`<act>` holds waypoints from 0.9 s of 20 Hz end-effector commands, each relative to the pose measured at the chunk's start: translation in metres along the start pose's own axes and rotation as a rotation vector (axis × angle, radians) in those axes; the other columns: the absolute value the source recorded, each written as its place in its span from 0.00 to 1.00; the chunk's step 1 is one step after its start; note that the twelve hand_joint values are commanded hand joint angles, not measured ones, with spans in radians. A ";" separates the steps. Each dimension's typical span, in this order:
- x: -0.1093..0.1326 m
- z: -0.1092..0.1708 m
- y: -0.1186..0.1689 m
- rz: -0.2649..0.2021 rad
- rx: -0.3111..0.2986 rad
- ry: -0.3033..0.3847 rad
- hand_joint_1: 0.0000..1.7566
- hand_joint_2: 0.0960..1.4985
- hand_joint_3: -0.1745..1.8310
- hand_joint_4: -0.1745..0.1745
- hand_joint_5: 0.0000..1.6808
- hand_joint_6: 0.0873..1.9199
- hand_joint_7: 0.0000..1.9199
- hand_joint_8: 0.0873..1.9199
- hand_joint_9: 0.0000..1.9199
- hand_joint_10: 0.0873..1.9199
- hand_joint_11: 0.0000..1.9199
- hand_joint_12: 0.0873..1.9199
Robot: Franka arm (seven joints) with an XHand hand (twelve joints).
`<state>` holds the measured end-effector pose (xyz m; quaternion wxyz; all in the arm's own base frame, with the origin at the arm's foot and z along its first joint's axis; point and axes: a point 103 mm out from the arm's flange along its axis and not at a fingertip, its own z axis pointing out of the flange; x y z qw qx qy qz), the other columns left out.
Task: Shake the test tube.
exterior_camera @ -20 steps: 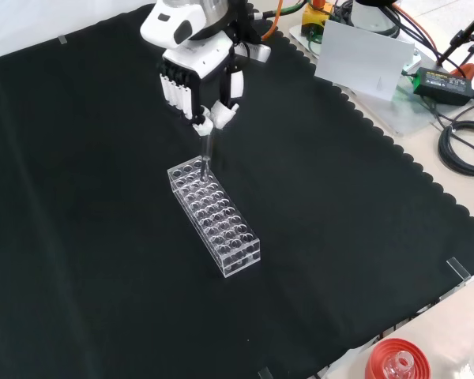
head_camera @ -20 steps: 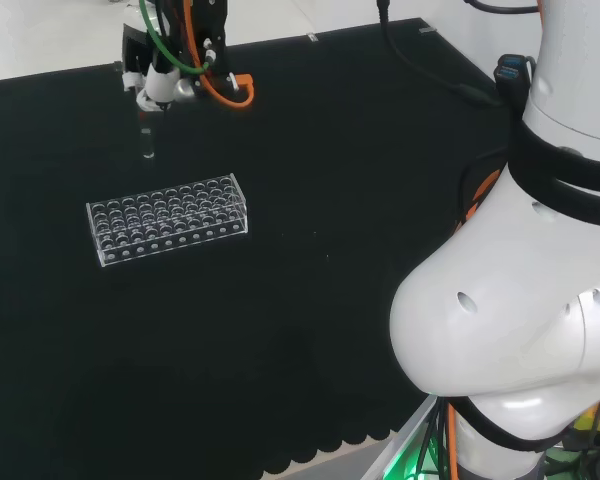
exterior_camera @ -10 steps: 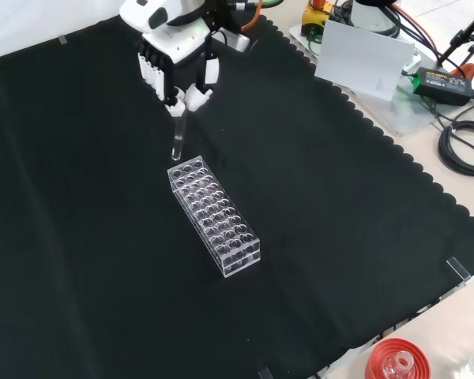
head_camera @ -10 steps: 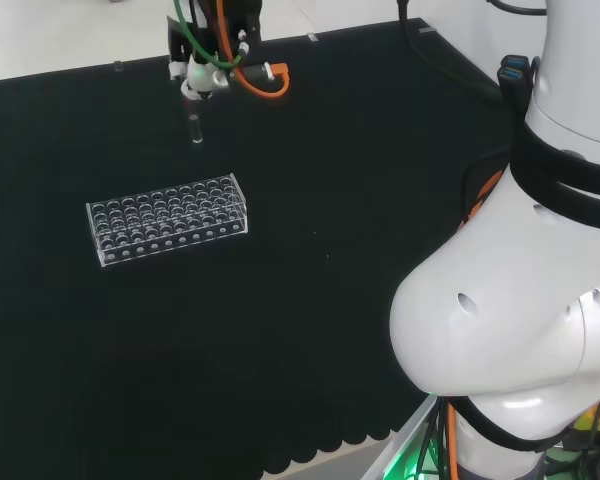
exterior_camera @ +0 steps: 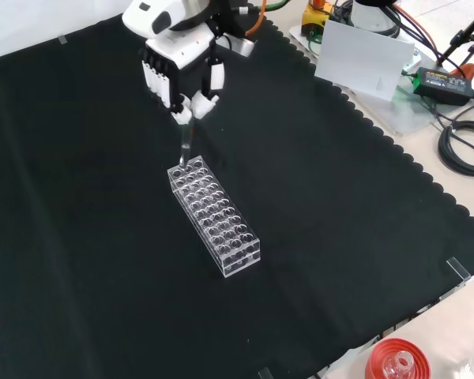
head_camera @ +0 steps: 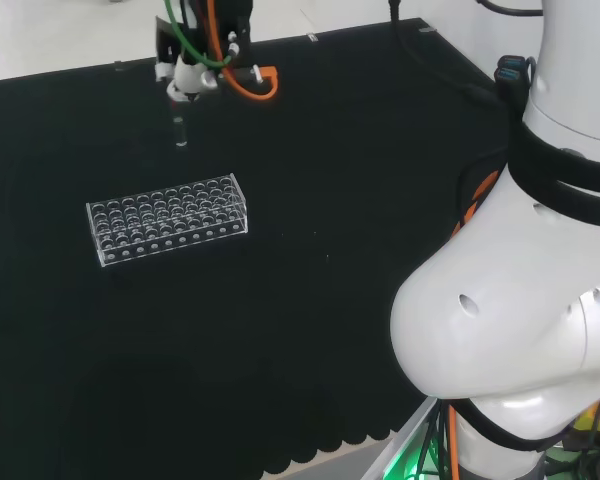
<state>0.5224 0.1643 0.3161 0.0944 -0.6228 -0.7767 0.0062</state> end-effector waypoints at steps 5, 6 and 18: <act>-0.004 0.003 0.005 0.006 0.005 -0.019 0.82 0.29 0.50 0.00 0.79 0.27 0.76 0.28 0.69 0.24 0.68 0.47; -0.010 0.003 0.005 0.018 0.004 -0.027 0.82 0.29 0.50 0.00 0.79 0.27 0.76 0.28 0.69 0.24 0.68 0.47; -0.035 0.000 0.003 0.060 -0.003 -0.051 0.82 0.29 0.50 0.00 0.80 0.27 0.77 0.28 0.69 0.23 0.68 0.47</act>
